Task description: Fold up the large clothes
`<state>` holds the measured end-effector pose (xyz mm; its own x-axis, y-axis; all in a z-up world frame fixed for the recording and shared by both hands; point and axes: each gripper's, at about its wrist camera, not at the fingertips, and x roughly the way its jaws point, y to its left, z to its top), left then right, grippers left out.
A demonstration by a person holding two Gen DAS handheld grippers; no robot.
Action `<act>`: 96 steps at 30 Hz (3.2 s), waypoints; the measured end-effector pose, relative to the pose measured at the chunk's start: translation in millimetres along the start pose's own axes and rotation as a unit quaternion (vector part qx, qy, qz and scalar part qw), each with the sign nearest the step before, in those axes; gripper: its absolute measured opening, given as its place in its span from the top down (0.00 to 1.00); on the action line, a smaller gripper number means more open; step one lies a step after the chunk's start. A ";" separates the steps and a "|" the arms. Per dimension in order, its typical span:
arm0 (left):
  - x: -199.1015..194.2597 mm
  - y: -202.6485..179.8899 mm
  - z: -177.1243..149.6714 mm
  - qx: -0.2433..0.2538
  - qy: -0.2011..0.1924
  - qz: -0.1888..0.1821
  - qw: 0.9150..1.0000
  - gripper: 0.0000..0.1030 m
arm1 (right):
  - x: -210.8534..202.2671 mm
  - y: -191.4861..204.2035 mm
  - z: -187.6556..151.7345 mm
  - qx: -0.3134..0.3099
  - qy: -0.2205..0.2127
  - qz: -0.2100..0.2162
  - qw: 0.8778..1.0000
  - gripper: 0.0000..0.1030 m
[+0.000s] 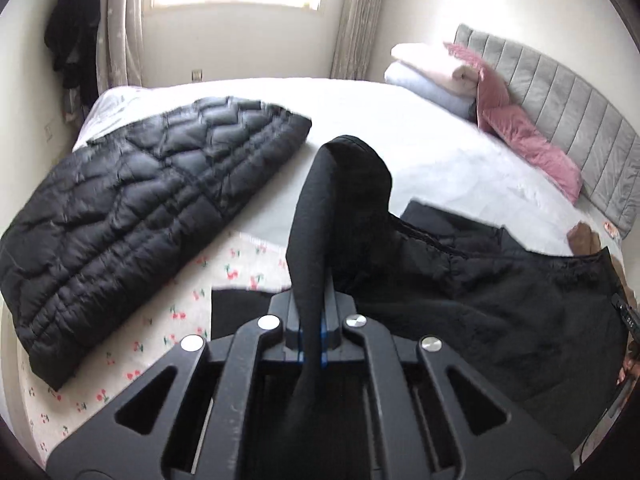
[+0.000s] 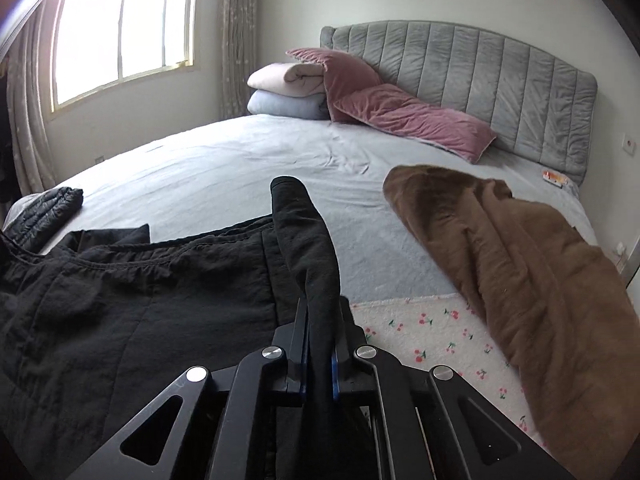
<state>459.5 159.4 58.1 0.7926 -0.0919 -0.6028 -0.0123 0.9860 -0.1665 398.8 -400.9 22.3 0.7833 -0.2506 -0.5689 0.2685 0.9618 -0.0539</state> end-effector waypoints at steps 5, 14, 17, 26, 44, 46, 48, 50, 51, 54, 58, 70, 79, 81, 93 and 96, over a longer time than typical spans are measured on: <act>22.7 -15.4 32.2 0.044 -0.091 0.046 0.994 0.93 | 10.9 8.6 47.2 0.000 -0.063 -0.044 0.997 0.94; 180.5 15.0 -6.0 0.008 0.160 0.153 0.975 0.66 | 134.4 27.3 13.8 -0.042 0.090 -0.128 0.987 0.73; 149.4 14.1 4.6 0.004 0.110 0.170 0.979 0.60 | 107.4 27.6 15.0 -0.045 0.062 -0.133 0.988 0.54; 50.3 -105.8 -11.7 0.098 0.062 -0.019 0.993 0.30 | 15.1 113.9 9.0 -0.067 0.039 0.070 0.994 0.29; -34.9 71.8 -79.0 -0.025 0.140 0.003 0.990 0.23 | -29.1 -74.6 -67.6 0.088 0.147 0.046 0.984 0.20; -53.0 82.1 -91.2 -0.073 0.151 -0.047 0.985 0.20 | -40.5 -82.7 -80.1 0.125 0.151 0.090 0.977 0.19; -61.3 91.0 -106.0 -0.135 0.168 -0.099 0.972 0.20 | -45.8 -78.9 -94.5 0.155 0.164 0.123 0.966 0.19; -58.3 94.1 -122.3 -0.199 0.185 -0.148 0.951 0.20 | -42.4 -75.7 -110.7 0.185 0.186 0.149 0.953 0.19; -54.1 93.7 -130.6 -0.225 0.195 -0.165 0.940 0.20 | -38.3 -72.0 -119.2 0.202 0.194 0.163 0.946 0.19; -31.8 84.8 -146.7 -0.270 0.211 -0.178 0.922 0.21 | -26.2 -69.4 -132.0 0.252 0.186 0.184 0.932 0.18; -7.3 70.9 -146.4 -0.302 0.170 -0.163 0.924 0.26 | -9.6 -76.1 -128.0 0.330 0.157 0.205 0.908 0.20; -64.3 34.5 -96.2 -0.273 0.074 -0.114 0.952 0.68 | -72.7 -79.9 -83.1 0.332 0.087 0.208 0.916 0.75; -184.4 58.3 -127.5 -0.215 0.101 -0.144 0.961 0.68 | -205.4 -113.5 -117.3 0.308 0.097 0.206 0.924 0.75; -201.7 64.9 -146.5 -0.204 0.112 -0.139 0.963 0.67 | -226.2 -117.8 -138.8 0.306 0.111 0.202 0.924 0.75; -215.0 84.5 -204.1 -0.130 0.211 -0.050 0.967 0.43 | -254.5 -164.3 -218.8 0.298 0.149 0.101 0.938 0.48; -225.6 63.2 -188.8 -0.082 0.171 -0.002 0.982 0.43 | -259.7 -147.3 -198.2 0.250 0.130 0.102 0.954 0.49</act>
<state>164.8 216.2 36.2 0.5415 -0.1641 -0.8245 -0.1300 0.9526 -0.2750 44.8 -455.5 15.3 0.6990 0.0344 -0.7143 0.4111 0.7979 0.4408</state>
